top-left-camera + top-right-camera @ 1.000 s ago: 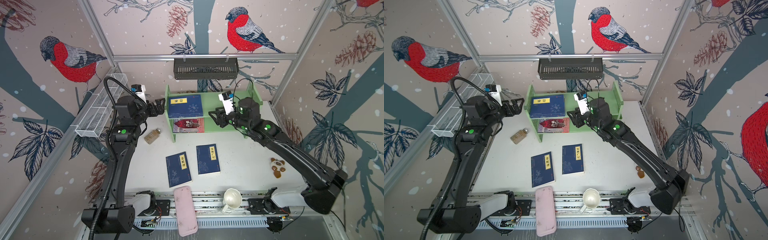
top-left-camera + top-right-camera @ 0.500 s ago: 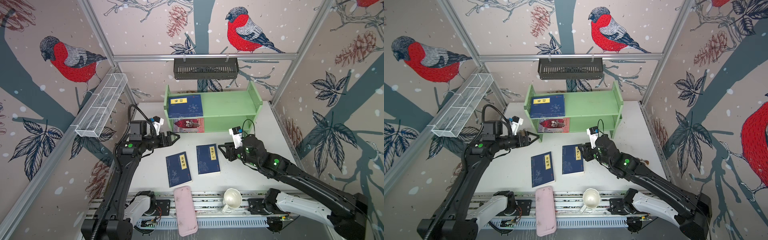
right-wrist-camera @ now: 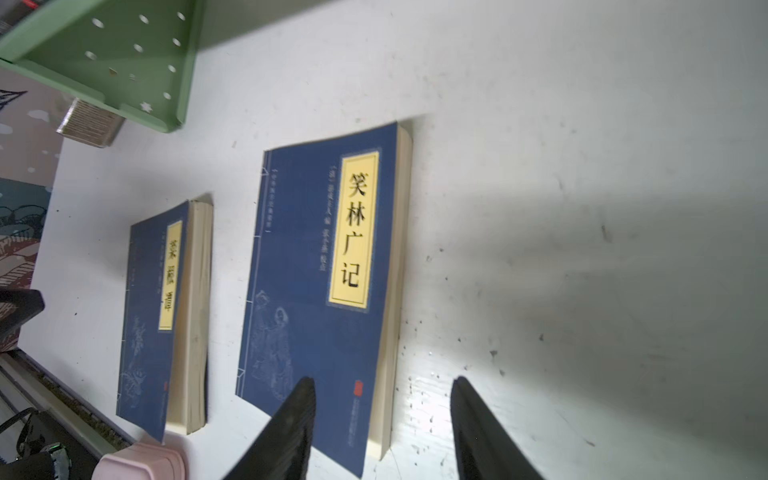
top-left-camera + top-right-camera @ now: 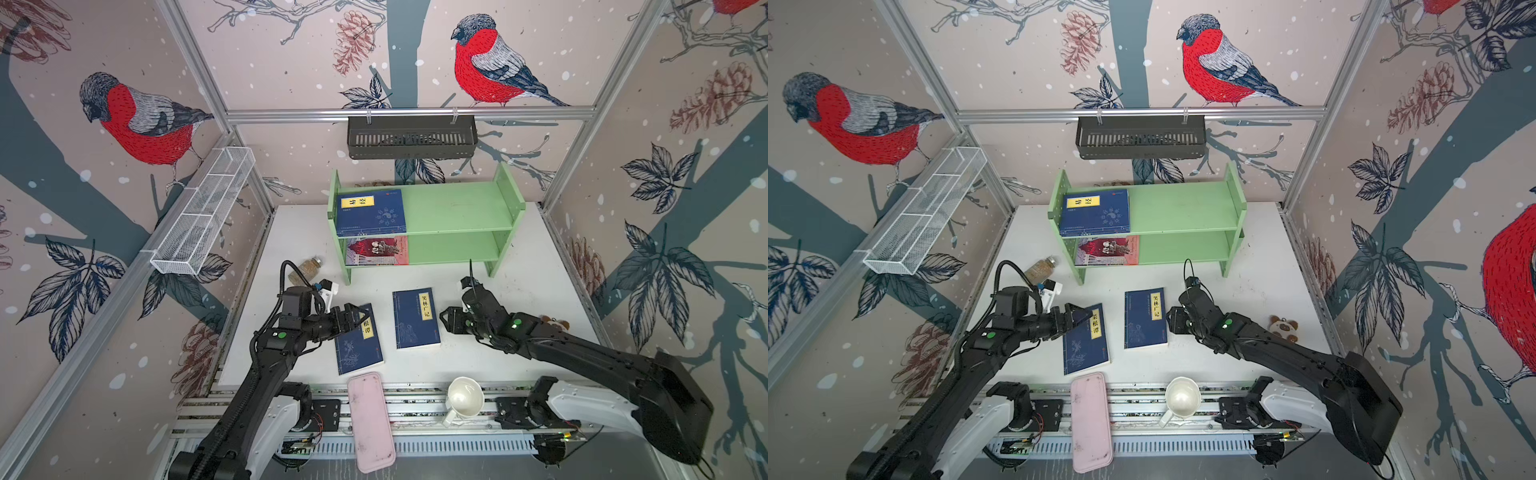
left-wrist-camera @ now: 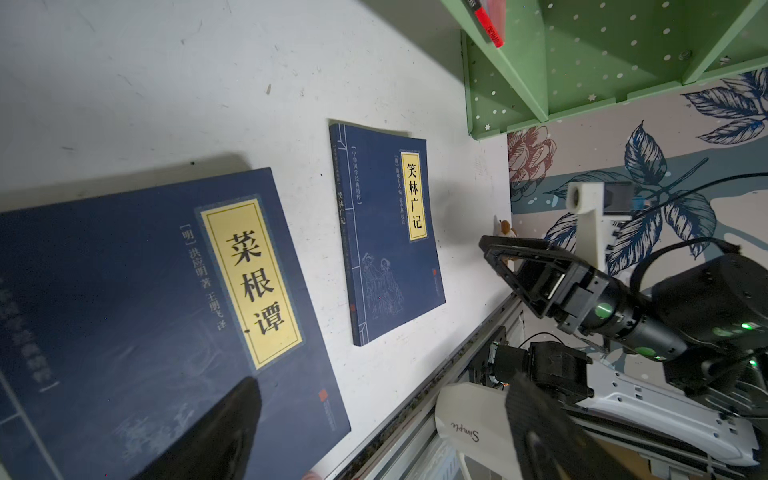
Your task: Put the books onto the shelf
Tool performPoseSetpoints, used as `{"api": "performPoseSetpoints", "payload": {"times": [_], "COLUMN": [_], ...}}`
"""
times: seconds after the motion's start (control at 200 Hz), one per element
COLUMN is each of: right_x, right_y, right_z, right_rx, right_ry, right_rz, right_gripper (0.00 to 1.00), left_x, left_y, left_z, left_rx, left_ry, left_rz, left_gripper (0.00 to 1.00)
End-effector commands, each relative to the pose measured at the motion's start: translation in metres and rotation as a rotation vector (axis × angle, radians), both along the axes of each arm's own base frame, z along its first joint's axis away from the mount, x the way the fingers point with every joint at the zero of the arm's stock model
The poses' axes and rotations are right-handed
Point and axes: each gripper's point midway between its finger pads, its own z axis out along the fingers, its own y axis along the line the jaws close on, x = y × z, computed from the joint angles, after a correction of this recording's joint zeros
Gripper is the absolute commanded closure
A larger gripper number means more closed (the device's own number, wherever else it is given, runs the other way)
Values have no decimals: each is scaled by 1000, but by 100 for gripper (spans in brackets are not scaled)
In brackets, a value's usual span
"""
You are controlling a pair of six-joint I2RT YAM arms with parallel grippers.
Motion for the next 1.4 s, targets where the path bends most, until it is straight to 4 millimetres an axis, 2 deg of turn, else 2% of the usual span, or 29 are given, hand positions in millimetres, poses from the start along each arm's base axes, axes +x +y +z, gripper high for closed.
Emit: {"api": "performPoseSetpoints", "payload": {"times": [0.0, 0.285, 0.3, 0.4, 0.7, 0.95, 1.22, 1.396], "right_x": [6, 6, 6, 7, 24, 32, 35, 41], "right_y": [17, 18, 18, 22, 36, 45, 48, 48], "right_z": [8, -4, -11, -19, -30, -35, -36, -32], "right_rx": [133, 185, 173, 151, 103, 103, 91, 90], "right_ry": [8, 80, 98, 129, 151, 159, 156, 136], "right_rz": [24, 84, 88, 115, 186, 214, 237, 221], "right_gripper": [46, 47, 47, 48, 52, 57, 57, 61], "left_x": [20, 19, 20, 21, 30, 36, 35, 40], "left_y": [-6, -25, -26, -34, -47, -65, -63, -70], "left_z": [12, -9, -10, -11, -30, -34, -46, -51], "left_rx": [-26, -51, -48, -52, -39, -63, -33, -19], "left_ry": [-84, -49, -49, -72, -50, -66, -85, -71], "left_rz": [32, -3, -3, -35, -74, -120, -113, -132], "left_gripper": [7, 7, 7, 7, 7, 8, 6, 6]}}
